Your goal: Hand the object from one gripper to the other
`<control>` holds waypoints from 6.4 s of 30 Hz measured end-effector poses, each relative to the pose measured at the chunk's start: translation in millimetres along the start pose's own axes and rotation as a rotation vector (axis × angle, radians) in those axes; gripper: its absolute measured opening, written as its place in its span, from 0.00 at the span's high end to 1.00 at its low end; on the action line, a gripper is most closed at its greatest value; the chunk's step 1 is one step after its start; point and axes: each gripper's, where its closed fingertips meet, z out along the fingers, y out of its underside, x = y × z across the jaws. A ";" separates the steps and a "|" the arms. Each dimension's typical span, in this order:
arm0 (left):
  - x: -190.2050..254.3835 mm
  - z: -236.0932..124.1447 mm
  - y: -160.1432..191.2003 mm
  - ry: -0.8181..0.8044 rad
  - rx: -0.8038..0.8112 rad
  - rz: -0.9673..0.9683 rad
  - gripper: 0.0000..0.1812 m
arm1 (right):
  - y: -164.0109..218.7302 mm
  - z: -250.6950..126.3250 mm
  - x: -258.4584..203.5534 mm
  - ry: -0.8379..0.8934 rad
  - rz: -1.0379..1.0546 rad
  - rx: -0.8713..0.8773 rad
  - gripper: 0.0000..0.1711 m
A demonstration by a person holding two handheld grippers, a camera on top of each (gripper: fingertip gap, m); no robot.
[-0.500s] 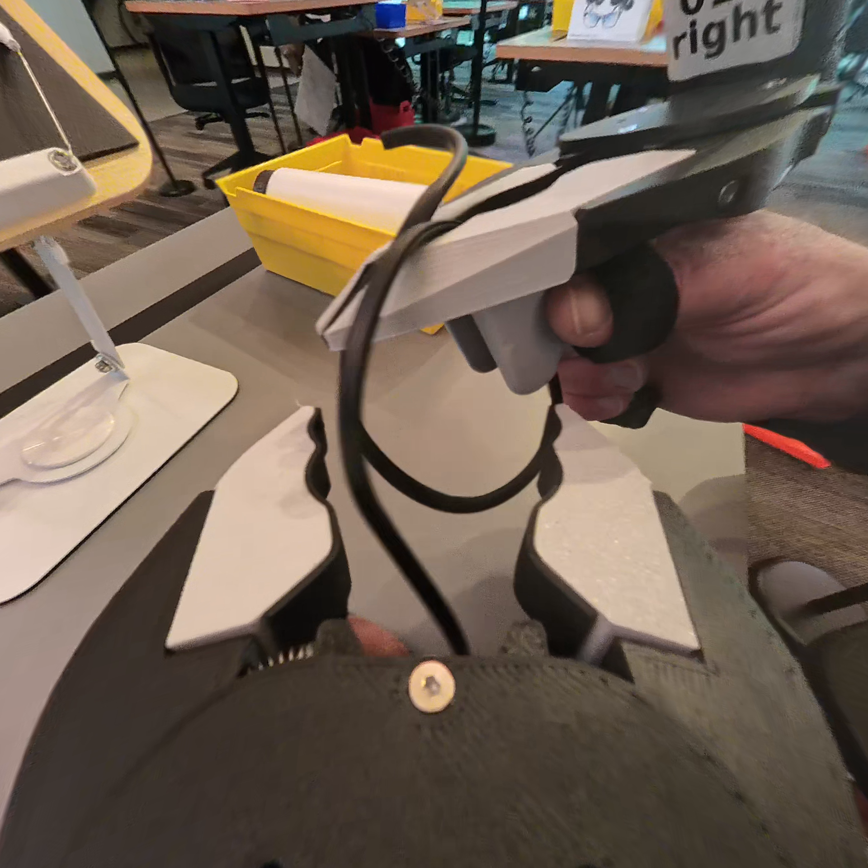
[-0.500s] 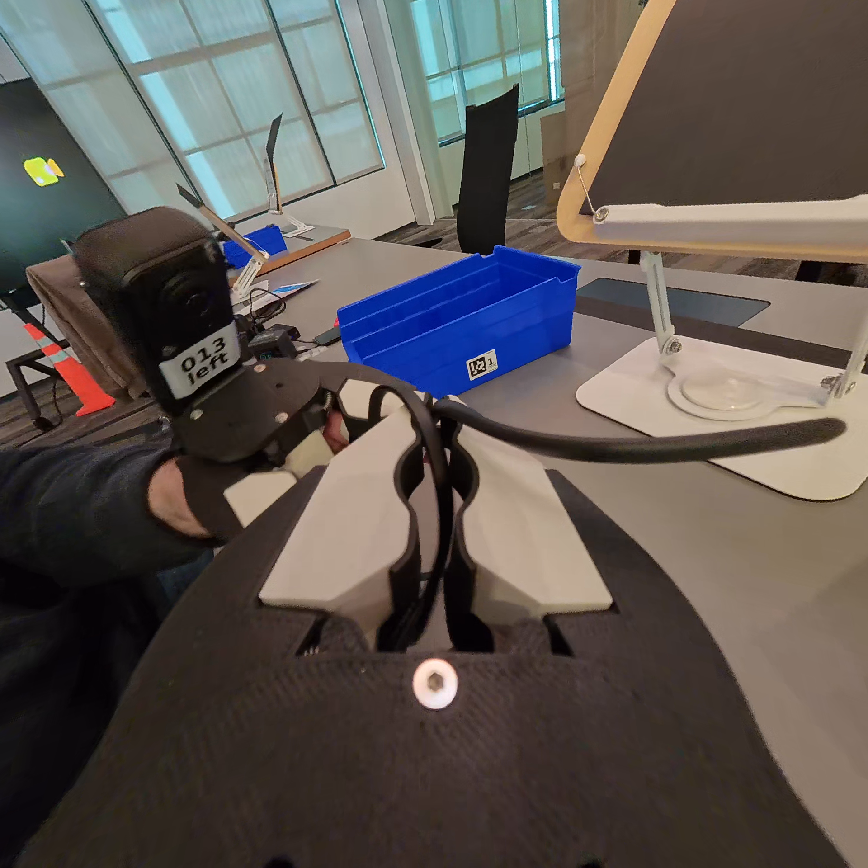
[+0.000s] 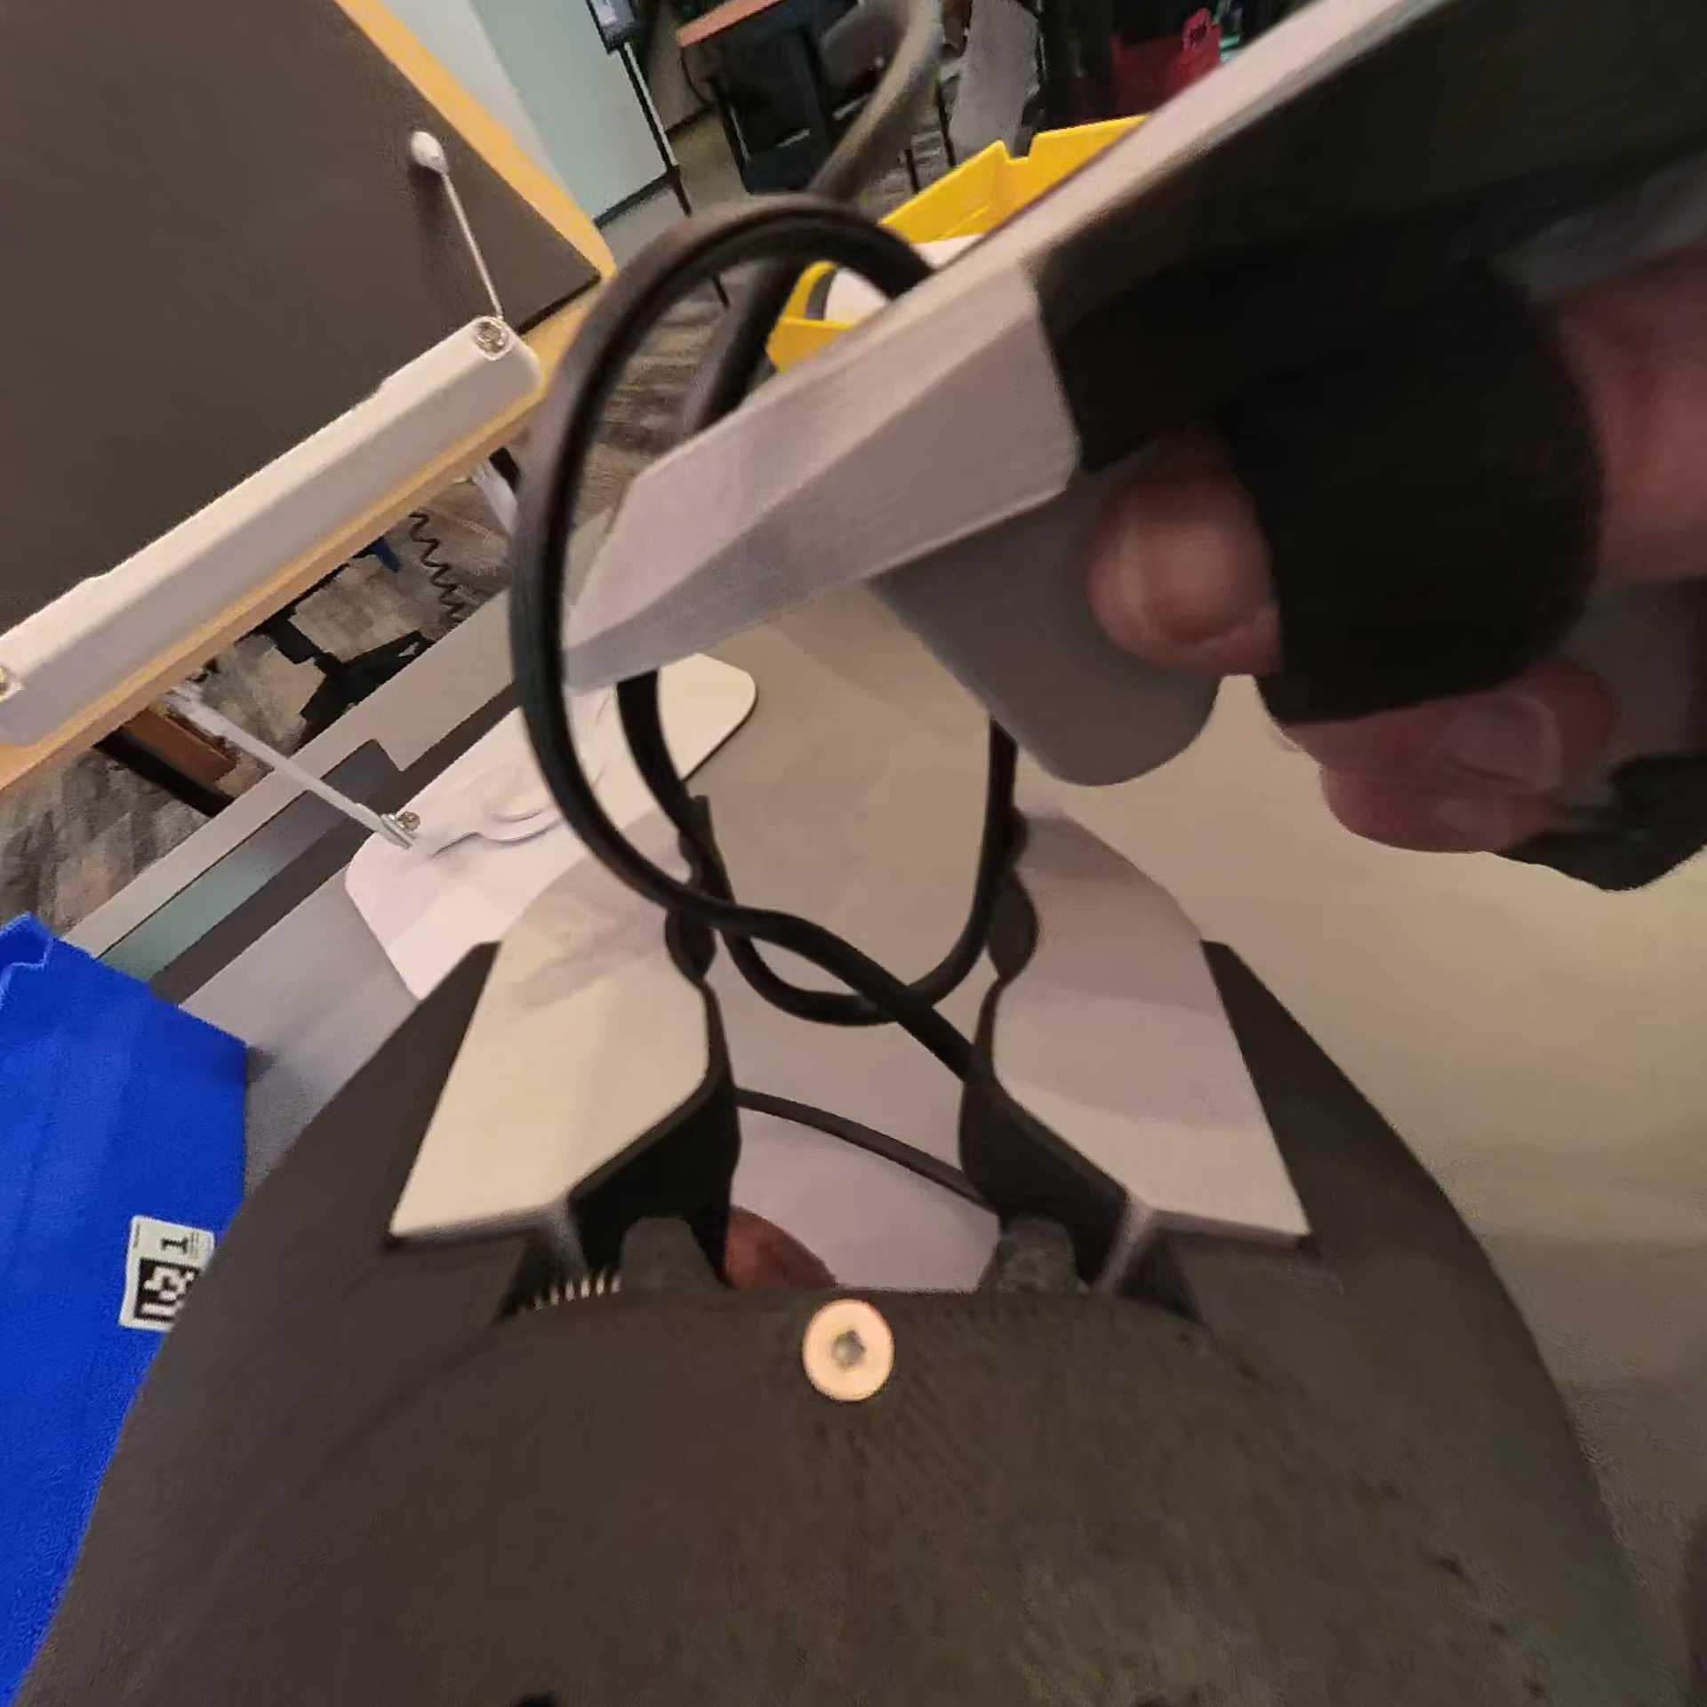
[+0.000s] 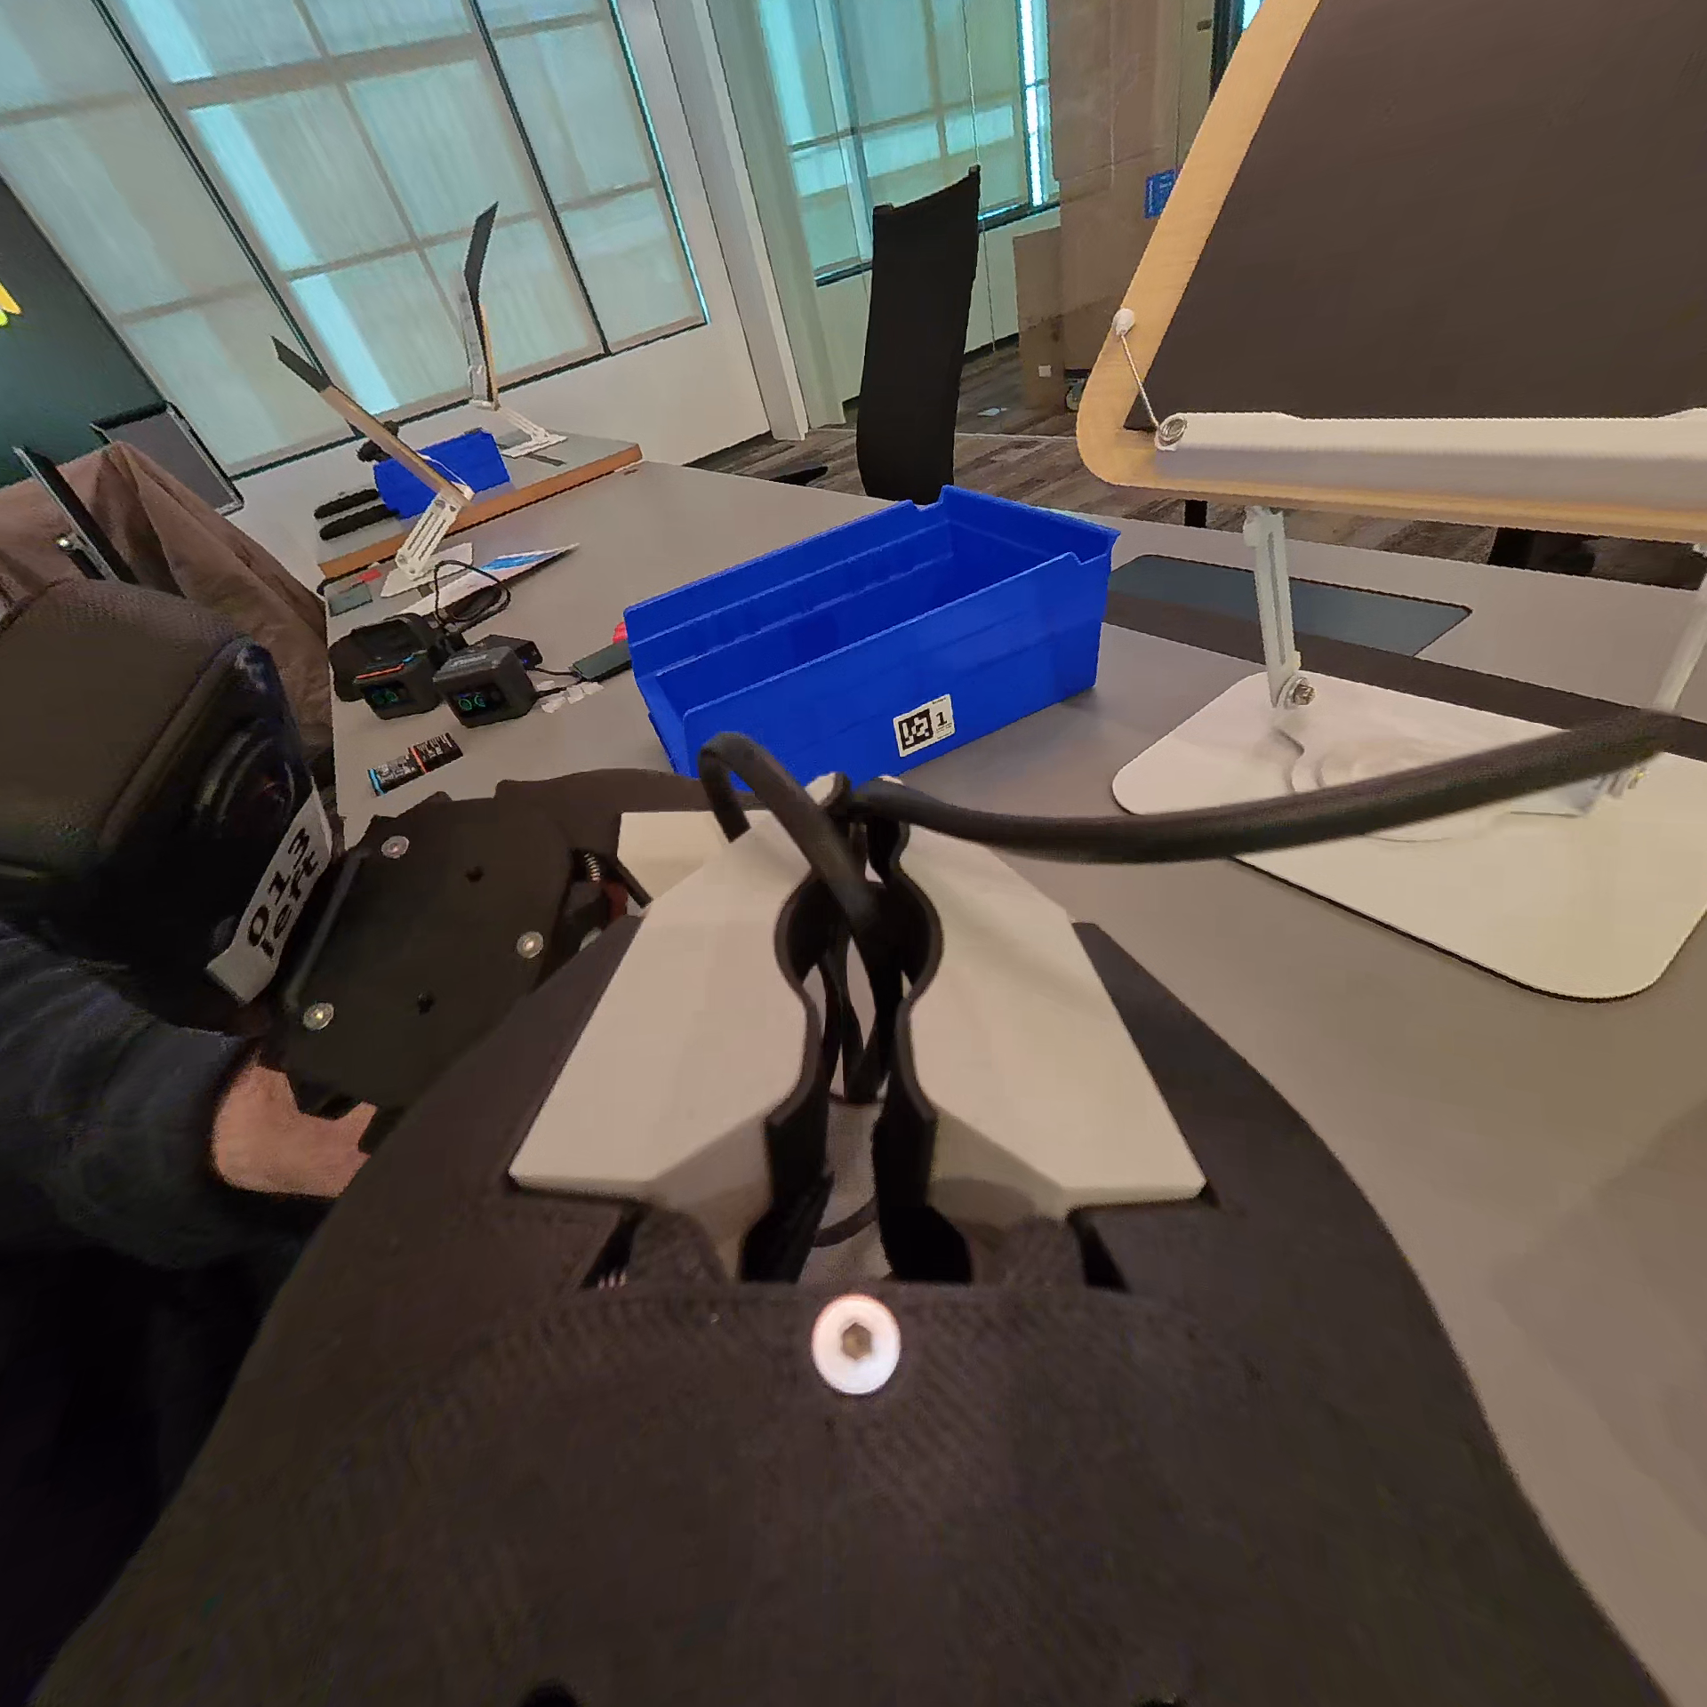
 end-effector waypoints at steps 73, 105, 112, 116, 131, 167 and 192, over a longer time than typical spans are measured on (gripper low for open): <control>0.6 -76.7 35.8 0.633 -0.116 -0.002 0.85 | 32.3 -16.8 24.8 -0.026 -0.275 -0.277 1.00; 9.1 -42.9 4.6 0.488 0.031 -0.166 0.97 | 17.9 5.3 -31.9 -0.303 0.232 0.067 1.00; 7.1 -45.4 14.4 0.530 -0.083 -0.155 0.97 | 24.5 2.8 -26.0 -0.279 0.186 0.020 0.89; -15.6 -42.0 21.2 0.433 -0.121 -0.169 0.98 | 24.0 -8.9 -14.8 -0.219 0.133 0.007 0.69; -22.6 -24.3 20.2 0.127 -0.143 0.002 0.98 | -10.3 14.3 -47.9 -0.198 0.029 0.109 0.50; 78.3 -118.2 -45.9 1.414 0.227 -0.251 0.66 | -0.3 -69.0 -137.0 -1.316 -0.365 -0.192 0.97; -46.1 -36.3 -14.9 0.076 -0.003 0.216 0.97 | -8.2 -10.2 -38.4 -0.177 -0.300 -0.200 0.43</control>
